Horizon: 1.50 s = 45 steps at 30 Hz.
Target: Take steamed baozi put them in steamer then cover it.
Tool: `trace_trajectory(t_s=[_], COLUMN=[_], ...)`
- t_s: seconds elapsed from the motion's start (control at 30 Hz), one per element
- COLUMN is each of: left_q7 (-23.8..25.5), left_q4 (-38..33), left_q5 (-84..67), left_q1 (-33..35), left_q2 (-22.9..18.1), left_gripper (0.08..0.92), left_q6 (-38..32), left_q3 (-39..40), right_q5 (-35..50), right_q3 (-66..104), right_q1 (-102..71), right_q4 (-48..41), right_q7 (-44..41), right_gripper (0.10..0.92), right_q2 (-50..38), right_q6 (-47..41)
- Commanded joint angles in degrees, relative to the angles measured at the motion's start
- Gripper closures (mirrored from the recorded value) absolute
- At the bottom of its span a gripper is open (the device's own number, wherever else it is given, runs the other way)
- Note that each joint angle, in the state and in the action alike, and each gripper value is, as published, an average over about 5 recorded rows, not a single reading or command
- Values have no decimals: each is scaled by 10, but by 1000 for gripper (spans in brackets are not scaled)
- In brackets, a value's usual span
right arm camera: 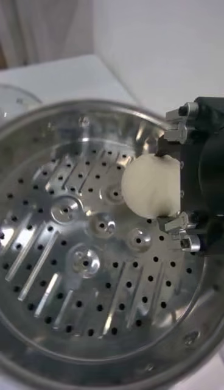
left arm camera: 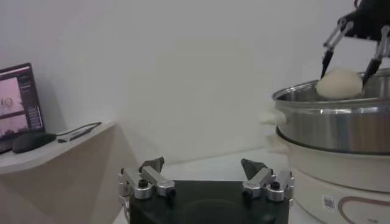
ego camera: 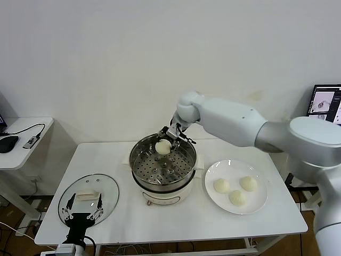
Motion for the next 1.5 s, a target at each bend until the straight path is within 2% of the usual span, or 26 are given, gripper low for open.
trace_trajectory(t_s=[0.03,0.17,0.4,0.5,0.6,0.7,0.77,0.87,0.97,1.13,1.3,1.5], left_q7=[0,0,-3,-3,-3,-3,-3,-2,-2,-1,-1,0], left_q4=[1,1,-1,-3,-7,-12,-14,-18,-21,-26,-26,-28], left_q5=[3,6,8,9,10,9,8,6,5,6,8,9], left_q1=[0,-1,-2,-1,2,5,6,7,6,5,4,1], left_q2=[-1,-3,-6,-8,-10,-8,-5,0,5,11,15,14], left_gripper=[177,177,177,177,177,177,177,177,177,177,177,177], left_q6=[0,-1,-1,-1,-1,0,1,2,2,3,3,5], left_q3=[1,3,4,4,4,4,2,-1,-3,-2,0,-3], right_q5=[-66,-87,-117,-90,-16,125,213,274,299,308,260,210], right_q3=[-1,2,10,9,-5,-31,-47,-66,-85,-117,-135,-120], right_q1=[-17,-21,-23,-11,18,72,111,161,199,229,207,133], right_q4=[-44,-57,-73,-60,-15,92,174,264,327,417,460,462], right_q7=[18,28,54,52,29,-9,-31,-52,-63,-77,-87,-82], right_gripper=[404,380,224,205,203,202,202,203,203,203,203,203], right_q2=[26,35,43,37,11,-43,-91,-164,-240,-364,-474,-525], right_q6=[55,66,87,79,31,-100,-218,-345,-417,-471,-474,-473])
